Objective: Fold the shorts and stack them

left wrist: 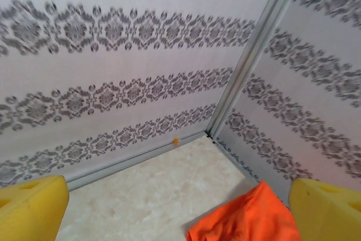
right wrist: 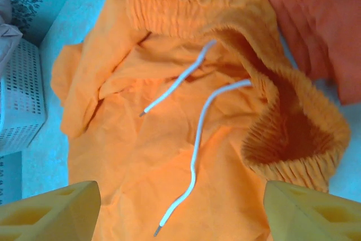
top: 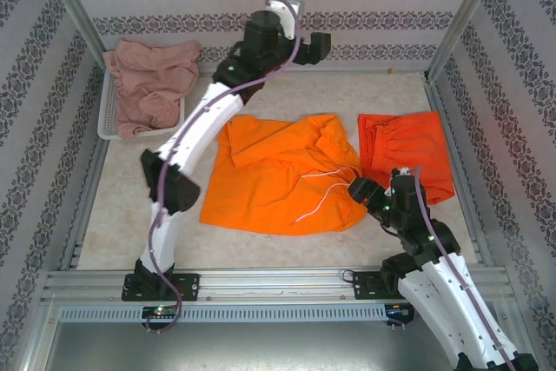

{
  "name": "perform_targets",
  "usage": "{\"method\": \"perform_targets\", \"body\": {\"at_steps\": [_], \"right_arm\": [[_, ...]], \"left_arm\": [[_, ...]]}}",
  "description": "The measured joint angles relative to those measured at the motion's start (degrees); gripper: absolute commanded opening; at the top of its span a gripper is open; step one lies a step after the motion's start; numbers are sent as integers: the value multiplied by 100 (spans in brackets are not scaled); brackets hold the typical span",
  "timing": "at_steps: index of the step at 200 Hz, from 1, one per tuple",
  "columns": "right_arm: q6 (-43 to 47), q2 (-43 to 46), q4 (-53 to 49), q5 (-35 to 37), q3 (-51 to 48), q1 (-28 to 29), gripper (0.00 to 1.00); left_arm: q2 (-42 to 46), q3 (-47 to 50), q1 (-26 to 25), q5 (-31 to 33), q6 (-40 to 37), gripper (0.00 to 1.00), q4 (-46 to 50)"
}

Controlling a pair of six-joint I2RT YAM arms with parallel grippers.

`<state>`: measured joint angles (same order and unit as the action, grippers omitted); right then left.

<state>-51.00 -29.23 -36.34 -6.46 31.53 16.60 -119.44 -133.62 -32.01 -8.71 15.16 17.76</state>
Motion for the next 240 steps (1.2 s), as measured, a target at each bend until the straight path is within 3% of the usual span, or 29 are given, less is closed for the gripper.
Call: {"method": "perform_targets", "body": {"at_steps": [31,50,109,163,240], "right_arm": [[841,-1169,-267,240,1134,26,81],[1410,-2159,-317,501,1932,260,81],[2605,-5578,-321,1589,4299,1178,80],[2693,-7757,-501,2142,5604,1318,73],[2566,-8730,-883,2555,6164,1314,71]], "left_arm": [[2238,3388,0,63,76,100,-1150],[3143,5257,0,157,326,100,-1683],[4277,9267,0,494,1720,100,-2708],[4398,10874,0,935,2826,100,-3250],[4424,11505,-13,1392,3296,100,-3995]]}}
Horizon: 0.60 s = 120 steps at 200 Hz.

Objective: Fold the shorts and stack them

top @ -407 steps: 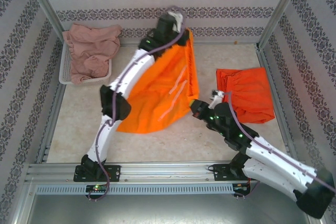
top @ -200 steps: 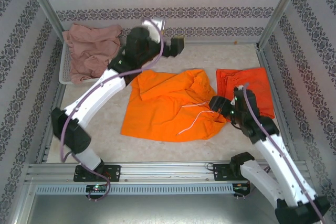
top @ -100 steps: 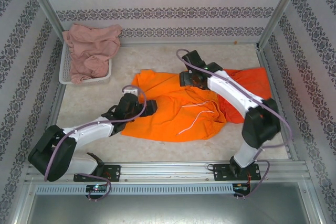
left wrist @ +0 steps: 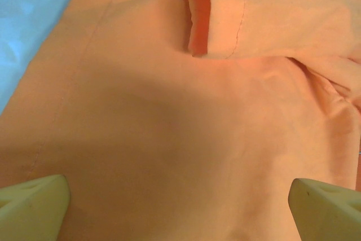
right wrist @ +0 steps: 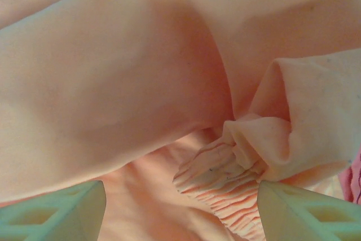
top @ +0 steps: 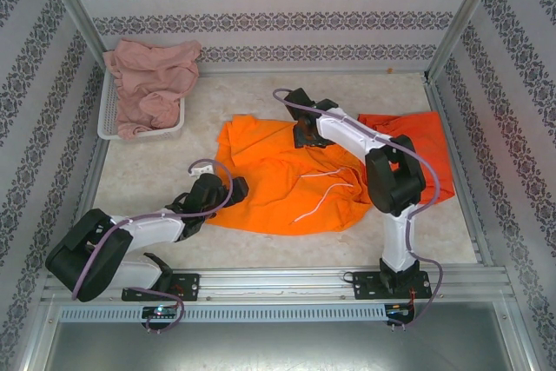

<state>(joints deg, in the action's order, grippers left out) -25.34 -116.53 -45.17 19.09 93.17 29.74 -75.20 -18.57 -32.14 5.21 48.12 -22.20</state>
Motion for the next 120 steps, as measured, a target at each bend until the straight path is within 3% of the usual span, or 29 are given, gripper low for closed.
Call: {"method": "perform_targets", "body": {"at_steps": [103,120], "right_arm": [[81,-610,-413,581,402,-341,63],[155,-719,-435,629,463,-393,56]], "left_arm": [[-61,286,0,140,129,100,-726],[-68,286,0,151,146,100,-745]]}}
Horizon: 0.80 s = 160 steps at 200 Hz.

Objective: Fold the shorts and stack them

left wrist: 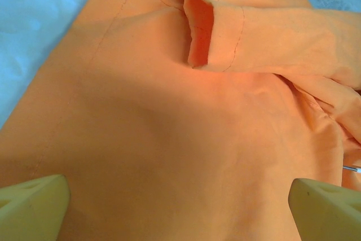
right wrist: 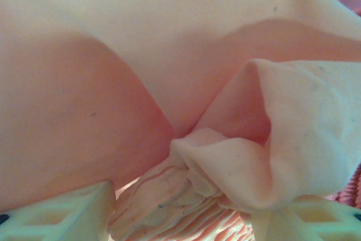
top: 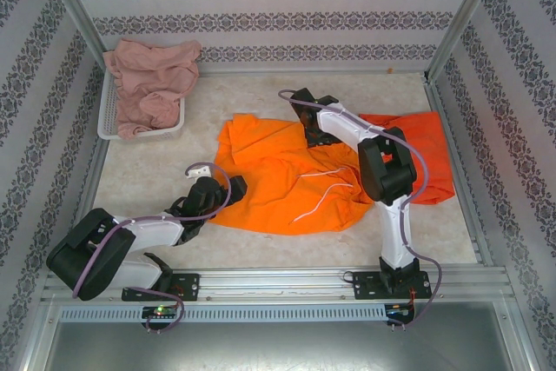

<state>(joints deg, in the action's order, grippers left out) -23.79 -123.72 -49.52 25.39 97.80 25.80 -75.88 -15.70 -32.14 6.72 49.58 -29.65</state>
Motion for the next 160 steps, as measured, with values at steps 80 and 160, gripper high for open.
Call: {"method": "perform_targets", "body": {"at_steps": [80,160], "right_arm": [[275,-105,-42,-48,70,-184,14],[962,960,372,-785,-144,-881,4]], "left_arm": [[417,216,0,87,173,100,214],[1937,691,0,546,702,100,1554]]}}
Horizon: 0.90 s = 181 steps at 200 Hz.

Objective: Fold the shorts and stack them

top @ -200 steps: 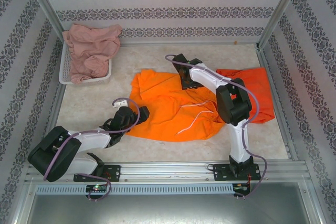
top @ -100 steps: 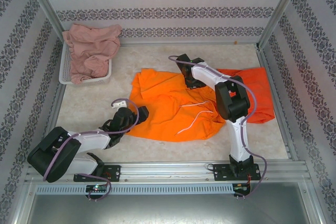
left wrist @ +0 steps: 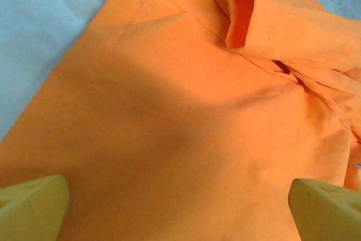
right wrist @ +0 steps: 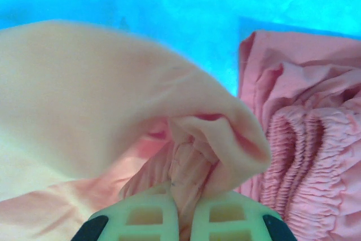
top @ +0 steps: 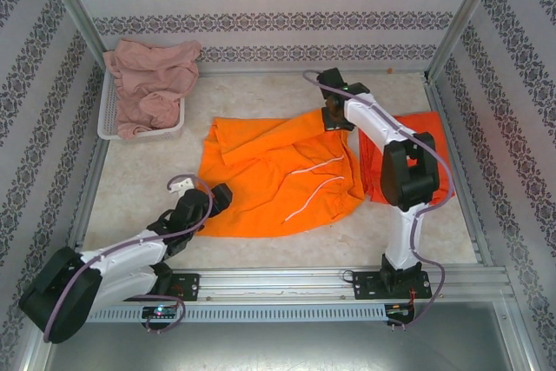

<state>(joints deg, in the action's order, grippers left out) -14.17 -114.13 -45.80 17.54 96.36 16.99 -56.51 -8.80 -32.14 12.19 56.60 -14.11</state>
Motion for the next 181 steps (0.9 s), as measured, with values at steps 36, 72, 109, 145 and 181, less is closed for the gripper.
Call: {"method": "perform_targets", "body": {"at_steps": [36,72,109,145,181], "right_arm": [[153,22,98,-387,-26,-601,11],[260,-413,105,-603,87,-1043,42],[236,-754,66,-901,280,-1226,58],[245,-258,286,-1596,205,-1113,61],[776,656,734,-2463,192,-304,72]], "left_arm": [[807,208,0,170,238,100,658],[1709,348,0,310,422,100,1443],[2035,367,0,358,503,100,1784],[2004,363,0,356,505,100,1784],[1847,315,0,367,503,100,1753]]}}
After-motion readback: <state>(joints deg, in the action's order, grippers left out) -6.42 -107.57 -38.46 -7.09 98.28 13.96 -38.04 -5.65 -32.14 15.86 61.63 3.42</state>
